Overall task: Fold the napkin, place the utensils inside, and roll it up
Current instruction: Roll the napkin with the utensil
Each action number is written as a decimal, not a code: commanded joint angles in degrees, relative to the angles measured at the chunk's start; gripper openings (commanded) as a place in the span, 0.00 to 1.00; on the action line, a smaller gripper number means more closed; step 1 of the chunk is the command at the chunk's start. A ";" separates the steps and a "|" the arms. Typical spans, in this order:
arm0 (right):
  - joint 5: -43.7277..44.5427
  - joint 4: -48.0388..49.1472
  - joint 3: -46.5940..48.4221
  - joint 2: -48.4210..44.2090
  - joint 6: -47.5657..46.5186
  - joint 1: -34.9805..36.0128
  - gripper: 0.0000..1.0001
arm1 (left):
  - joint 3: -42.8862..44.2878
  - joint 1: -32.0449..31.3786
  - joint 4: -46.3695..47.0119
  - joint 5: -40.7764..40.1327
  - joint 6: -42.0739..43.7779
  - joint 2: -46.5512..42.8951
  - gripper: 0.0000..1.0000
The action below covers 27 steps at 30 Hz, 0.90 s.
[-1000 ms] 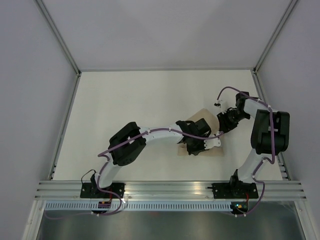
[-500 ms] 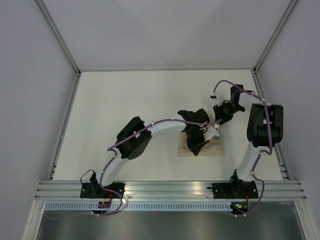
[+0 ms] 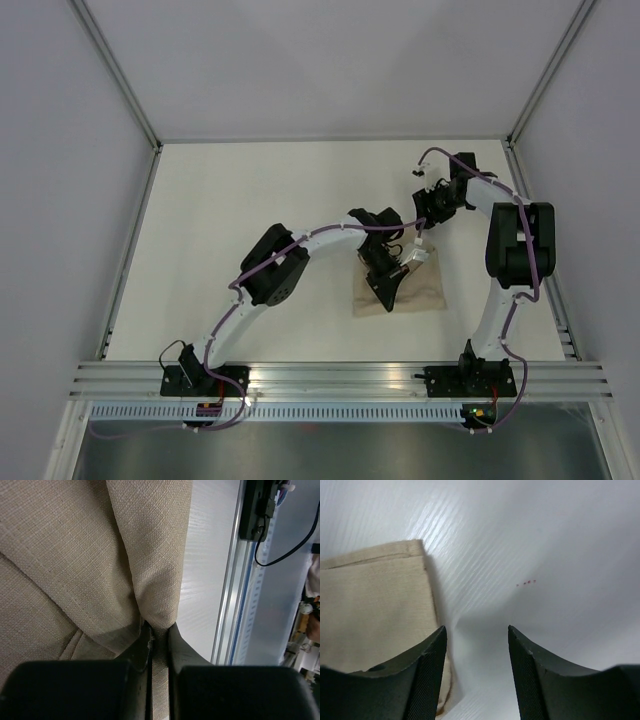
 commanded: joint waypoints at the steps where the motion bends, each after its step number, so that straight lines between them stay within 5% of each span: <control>1: 2.78 3.49 3.03 -0.79 3.59 -0.34 0.59 | 0.53 1.33 -4.79 -2.82 -3.48 4.41 0.02; 10: -4.33 5.27 -2.15 -15.72 3.16 -5.35 0.59 | 2.20 3.80 -4.53 -2.55 -6.29 7.14 0.02; 18: -19.80 -16.13 -6.99 -29.97 -18.14 -7.20 0.60 | 4.31 4.94 -4.53 -4.49 -8.05 9.60 0.02; 23: -20.43 -26.02 -15.57 -37.71 -32.60 -0.81 0.62 | 5.54 5.82 -4.88 -4.75 -8.58 10.75 0.02; 27: -13.85 -18.42 -27.18 -46.65 -34.29 7.46 0.63 | 5.90 5.99 -5.41 -5.19 -8.58 11.19 0.02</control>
